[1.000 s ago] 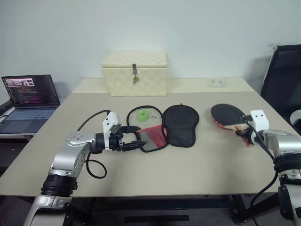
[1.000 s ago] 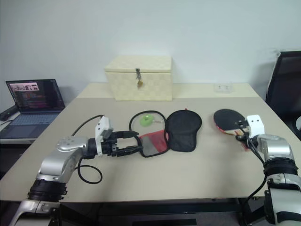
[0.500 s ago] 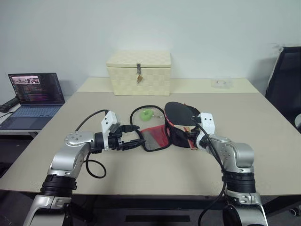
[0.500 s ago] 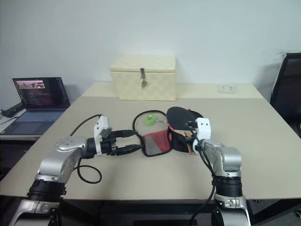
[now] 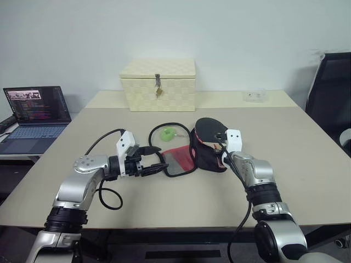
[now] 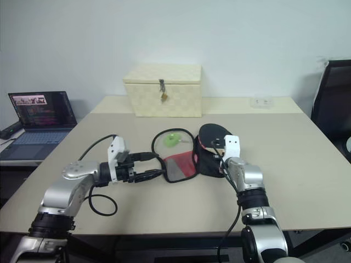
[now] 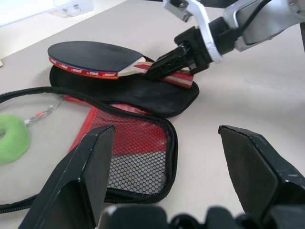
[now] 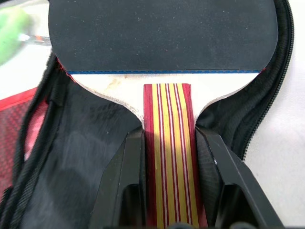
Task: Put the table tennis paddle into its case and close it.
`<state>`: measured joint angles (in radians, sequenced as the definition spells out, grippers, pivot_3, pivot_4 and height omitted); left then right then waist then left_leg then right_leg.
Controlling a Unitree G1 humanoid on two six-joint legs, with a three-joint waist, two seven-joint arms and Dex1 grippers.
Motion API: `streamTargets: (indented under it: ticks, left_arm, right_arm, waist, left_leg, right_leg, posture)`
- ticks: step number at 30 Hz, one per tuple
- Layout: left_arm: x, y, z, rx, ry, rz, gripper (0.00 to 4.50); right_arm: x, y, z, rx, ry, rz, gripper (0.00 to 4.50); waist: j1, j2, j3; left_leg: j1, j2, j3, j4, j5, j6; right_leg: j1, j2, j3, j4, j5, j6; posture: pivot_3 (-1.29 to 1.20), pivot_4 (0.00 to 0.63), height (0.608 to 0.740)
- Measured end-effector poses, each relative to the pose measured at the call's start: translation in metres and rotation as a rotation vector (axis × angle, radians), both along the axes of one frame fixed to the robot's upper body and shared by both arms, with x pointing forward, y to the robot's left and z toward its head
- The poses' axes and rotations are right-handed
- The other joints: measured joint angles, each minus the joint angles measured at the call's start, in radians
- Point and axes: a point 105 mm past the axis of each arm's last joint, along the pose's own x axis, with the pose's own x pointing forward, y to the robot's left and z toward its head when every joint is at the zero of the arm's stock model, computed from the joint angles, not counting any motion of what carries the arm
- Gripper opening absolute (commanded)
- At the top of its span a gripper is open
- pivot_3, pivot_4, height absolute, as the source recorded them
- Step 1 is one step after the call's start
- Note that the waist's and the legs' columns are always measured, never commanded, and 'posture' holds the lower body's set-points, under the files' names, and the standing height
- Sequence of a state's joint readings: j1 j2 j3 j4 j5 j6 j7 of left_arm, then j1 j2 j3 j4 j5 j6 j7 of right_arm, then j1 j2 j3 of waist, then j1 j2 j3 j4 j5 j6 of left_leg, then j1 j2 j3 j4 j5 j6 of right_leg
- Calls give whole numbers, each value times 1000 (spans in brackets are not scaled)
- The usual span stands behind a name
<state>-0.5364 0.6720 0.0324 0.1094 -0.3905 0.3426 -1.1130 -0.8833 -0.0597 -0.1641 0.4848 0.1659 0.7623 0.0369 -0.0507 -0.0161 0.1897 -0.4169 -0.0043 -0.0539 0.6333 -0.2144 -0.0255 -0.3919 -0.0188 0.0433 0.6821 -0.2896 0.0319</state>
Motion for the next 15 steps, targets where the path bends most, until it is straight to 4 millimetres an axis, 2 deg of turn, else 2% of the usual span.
streamTargets:
  ticks: [7,9,12,15]
  left_arm:
    - [1,1,0,-1,-1,9,3797]
    - [1,1,0,-1,-1,9,3797]
    - [0,1,0,0,0,10,3797]
    - [0,3,-2,2,5,16,3797]
  right_arm:
    - [2,0,-2,-20,2,-12,1054]
    - [2,0,-2,-21,2,-15,1790]
    - [0,-1,-1,-21,-5,-27,2628]
    - [-9,2,3,-30,-28,-14,3640]
  waist:
    - [0,0,0]
    - [0,0,0]
    - [1,0,0]
    - [0,0,0]
  left_leg:
    - [0,0,0,0,0,0]
    - [0,0,0,0,0,0]
    - [0,0,0,0,0,0]
    - [0,0,-1,0,0,0]
  right_leg:
    - [0,0,0,0,0,0]
    - [0,0,0,0,0,0]
    - [0,0,0,0,0,0]
    - [0,0,0,0,0,0]
  posture:
    - [0,150,740]
    - [0,150,740]
    - [0,150,740]
    - [0,150,740]
